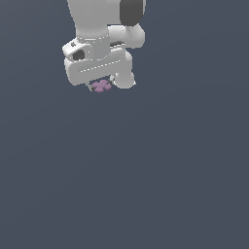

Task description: Pick up the object and move it to a goal position.

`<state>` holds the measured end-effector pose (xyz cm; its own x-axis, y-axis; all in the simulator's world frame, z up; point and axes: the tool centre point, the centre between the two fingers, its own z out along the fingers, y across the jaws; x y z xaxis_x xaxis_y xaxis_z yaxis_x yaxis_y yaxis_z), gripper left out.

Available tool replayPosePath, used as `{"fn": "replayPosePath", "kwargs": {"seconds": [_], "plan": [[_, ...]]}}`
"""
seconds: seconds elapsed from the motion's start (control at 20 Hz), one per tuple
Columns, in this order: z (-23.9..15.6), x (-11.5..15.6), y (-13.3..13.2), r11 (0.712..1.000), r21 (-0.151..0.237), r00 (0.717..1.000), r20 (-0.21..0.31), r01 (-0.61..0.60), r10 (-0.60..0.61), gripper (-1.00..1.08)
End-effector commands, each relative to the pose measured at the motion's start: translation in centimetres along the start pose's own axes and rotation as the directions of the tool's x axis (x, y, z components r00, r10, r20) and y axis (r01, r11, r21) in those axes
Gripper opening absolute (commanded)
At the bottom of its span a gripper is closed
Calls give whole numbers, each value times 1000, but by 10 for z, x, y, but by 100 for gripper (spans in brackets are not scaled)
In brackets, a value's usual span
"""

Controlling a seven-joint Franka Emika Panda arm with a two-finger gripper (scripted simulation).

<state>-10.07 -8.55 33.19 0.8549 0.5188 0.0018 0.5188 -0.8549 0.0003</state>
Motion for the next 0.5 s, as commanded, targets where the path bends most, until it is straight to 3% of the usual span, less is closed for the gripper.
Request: {"fn": "replayPosePath", "kwargs": {"seconds": [0.0,0.45], "plan": [[-19,-4,-1,1000,1,1000,1,0,0,-100],[-56,-10,-1,1000,0,1000,2,-1,1,-100]]}}
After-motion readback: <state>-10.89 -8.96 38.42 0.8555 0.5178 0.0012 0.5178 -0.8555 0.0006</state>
